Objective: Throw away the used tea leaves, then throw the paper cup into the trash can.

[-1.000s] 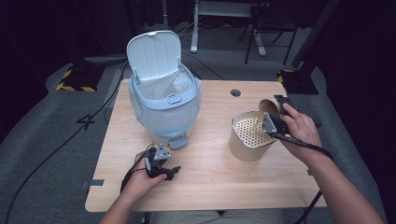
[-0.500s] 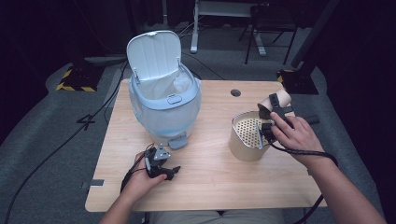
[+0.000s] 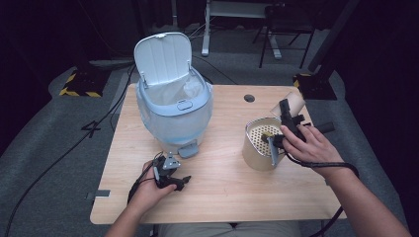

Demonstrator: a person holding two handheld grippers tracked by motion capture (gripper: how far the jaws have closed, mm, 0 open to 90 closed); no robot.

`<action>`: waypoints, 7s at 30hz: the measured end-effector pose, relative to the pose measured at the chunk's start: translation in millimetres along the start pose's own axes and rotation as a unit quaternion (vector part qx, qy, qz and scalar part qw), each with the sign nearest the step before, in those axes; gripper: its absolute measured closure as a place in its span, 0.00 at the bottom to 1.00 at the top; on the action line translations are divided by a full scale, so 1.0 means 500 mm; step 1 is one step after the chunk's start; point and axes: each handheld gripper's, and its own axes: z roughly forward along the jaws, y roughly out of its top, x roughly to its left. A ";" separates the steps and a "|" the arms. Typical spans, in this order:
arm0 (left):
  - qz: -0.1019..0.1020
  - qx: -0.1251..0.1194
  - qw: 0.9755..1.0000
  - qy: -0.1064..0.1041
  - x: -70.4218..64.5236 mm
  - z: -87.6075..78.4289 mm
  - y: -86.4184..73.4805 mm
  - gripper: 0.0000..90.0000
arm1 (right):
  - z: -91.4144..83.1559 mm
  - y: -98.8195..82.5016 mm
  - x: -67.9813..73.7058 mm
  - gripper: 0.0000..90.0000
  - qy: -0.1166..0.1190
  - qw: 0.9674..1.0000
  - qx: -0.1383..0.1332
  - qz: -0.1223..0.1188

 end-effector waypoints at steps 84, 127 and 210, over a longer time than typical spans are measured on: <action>0.007 0.001 1.000 -0.004 -0.002 0.001 0.000 0.25 | 0.103 -0.166 -0.057 0.31 0.401 0.427 -0.226 0.778; 0.006 0.000 1.000 -0.007 -0.002 0.002 0.000 0.24 | 0.240 0.041 -0.391 0.31 0.421 0.408 -0.349 0.731; -0.018 0.004 1.000 0.018 0.014 -0.021 -0.022 0.21 | -0.070 -0.215 0.004 0.23 0.402 0.418 -0.198 0.790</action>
